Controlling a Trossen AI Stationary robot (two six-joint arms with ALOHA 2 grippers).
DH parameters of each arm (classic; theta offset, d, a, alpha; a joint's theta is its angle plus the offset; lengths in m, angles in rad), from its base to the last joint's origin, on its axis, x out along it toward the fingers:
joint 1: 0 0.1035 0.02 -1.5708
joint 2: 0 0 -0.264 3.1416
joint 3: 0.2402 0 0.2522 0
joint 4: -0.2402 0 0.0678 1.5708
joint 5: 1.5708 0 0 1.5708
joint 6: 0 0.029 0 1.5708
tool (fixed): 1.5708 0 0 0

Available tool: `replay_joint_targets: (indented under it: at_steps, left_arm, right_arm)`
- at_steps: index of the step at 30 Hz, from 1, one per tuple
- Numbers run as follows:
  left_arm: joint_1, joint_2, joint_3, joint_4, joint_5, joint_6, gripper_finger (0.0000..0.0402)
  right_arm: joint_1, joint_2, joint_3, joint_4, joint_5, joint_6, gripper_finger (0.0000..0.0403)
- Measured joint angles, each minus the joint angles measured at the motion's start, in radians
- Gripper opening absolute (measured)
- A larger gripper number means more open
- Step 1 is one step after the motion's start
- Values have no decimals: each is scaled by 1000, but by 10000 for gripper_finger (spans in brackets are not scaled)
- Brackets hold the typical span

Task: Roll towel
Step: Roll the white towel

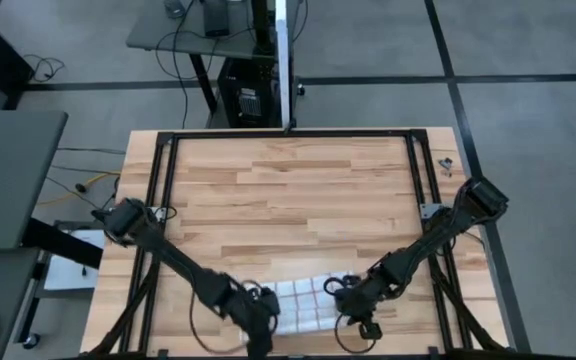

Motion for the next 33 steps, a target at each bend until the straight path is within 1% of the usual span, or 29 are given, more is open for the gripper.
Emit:
replay_joint_targets:
  at_steps: [2, 5, 8, 12, 15, 21, 24, 28, 31, 33]
  left_arm:
    - [37, -40, -62, 37, 34, 27, 0]
    - [77, -73, -137, 91, 97, 46, 0]
    - [82, -78, -195, 154, 110, 51, 0]
    - [87, -79, -234, 199, 118, 78, 0]
    - [104, -79, -242, 198, 133, 107, 0]
    - [150, -92, -254, 177, 197, 143, 0]
    - [170, -126, -253, 164, 240, 159, 0]
    - [198, -154, -251, 83, 293, 215, 0]
    - [221, -155, -251, 68, 383, 253, 0]
    - [230, -154, -252, 69, 421, 280, 0]
  right_arm:
    - [-22, 0, -13, 30, -34, 14, 1]
    - [-64, 0, -17, 18, -59, 21, 0]
    - [-116, 0, -18, 14, -129, 20, 0]
    - [-184, 0, -17, 33, -270, 9, 0]
    - [-226, 0, -18, 30, -330, -21, 0]
    - [-276, 0, -19, 22, -366, -62, 0]
    - [-276, 0, -19, 37, -397, -49, 0]
    - [-266, 0, -17, 83, -401, -46, 0]
    - [-268, 0, -17, 141, -404, -11, 0]
    - [-268, 0, -17, 177, -414, 7, 0]
